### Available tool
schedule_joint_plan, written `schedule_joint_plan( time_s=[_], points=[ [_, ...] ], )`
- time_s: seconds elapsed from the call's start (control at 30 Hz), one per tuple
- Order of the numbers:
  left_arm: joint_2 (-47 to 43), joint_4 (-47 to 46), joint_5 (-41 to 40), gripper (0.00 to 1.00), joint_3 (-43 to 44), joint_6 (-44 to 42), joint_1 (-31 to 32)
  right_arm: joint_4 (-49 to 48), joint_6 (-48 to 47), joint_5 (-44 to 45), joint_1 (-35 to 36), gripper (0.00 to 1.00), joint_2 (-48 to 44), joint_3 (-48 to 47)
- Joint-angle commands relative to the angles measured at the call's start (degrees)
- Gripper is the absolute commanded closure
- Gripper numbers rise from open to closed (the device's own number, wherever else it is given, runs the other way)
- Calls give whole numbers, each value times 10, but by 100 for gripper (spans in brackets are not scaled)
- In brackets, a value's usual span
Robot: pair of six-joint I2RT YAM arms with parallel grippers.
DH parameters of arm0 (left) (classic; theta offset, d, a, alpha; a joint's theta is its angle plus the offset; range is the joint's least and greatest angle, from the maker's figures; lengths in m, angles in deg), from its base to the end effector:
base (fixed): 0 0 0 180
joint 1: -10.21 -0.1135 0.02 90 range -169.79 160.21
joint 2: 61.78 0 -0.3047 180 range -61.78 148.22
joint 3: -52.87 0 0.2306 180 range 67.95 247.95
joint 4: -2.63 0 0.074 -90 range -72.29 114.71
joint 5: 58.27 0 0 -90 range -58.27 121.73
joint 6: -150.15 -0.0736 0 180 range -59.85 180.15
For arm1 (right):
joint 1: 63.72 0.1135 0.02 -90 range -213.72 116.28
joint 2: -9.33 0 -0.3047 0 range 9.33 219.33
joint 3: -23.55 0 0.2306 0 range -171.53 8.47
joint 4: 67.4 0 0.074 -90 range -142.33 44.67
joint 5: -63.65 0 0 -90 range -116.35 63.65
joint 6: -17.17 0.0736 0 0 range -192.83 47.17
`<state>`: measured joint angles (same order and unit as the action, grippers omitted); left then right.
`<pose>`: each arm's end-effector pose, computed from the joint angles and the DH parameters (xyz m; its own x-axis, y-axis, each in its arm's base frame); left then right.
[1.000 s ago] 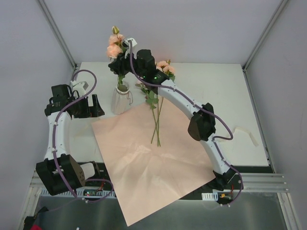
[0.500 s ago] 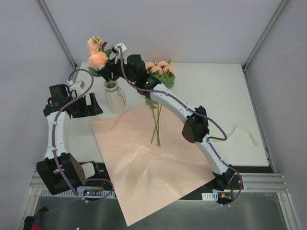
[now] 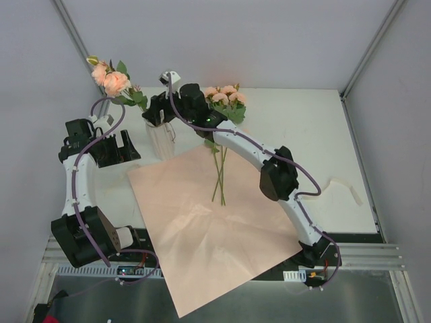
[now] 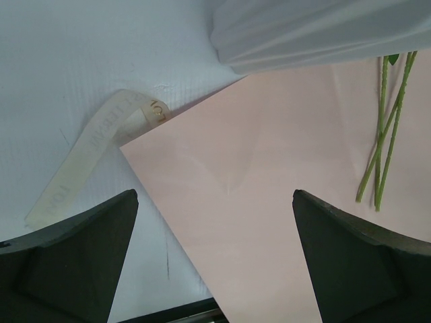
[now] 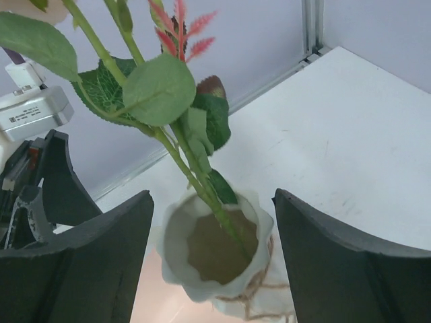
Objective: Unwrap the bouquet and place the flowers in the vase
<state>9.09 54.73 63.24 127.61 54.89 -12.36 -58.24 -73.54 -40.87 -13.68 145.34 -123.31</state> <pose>0.2376 0.0571 0.3149 -0.6863 -0.2006 -0.6991 0.0574 0.9432 -0.3271 0.3782 0.4801 0.3728 0.0301 0.0173 -0.9994 -0.9027 0.4299 -0.0198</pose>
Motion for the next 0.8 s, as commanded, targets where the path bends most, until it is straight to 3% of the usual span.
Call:
schedule_joint_plan(
  time_s=[0.0,0.2,0.33,0.43,0.6,0.63,0.67,0.7,0.77],
  points=[
    [0,-7,15,1,21,8,-3,-31,3,-11,-9,23,-121,49],
    [-20,-5,18,1,2,0,-5,-37,1,8,-42,0,-259,228],
    [-50,2,15,1,-10,-38,-4,71,2,72,-74,4,-319,296],
    [-76,2,-1,1,-24,-58,-5,177,84,111,-120,4,-338,325],
    [-79,2,-14,1,-37,-63,-5,159,208,-94,-235,4,-326,435],
    [-78,2,-8,1,-38,-62,-5,163,204,-94,-248,4,-321,442],
    [-75,1,-6,1,-38,-60,-5,180,144,-74,-244,4,-319,442],
    [-73,2,-3,1,-38,-56,-4,230,113,24,-232,4,-313,437],
    [-69,2,3,1,-32,-52,-5,294,57,139,-192,1,-287,381]
  ],
)
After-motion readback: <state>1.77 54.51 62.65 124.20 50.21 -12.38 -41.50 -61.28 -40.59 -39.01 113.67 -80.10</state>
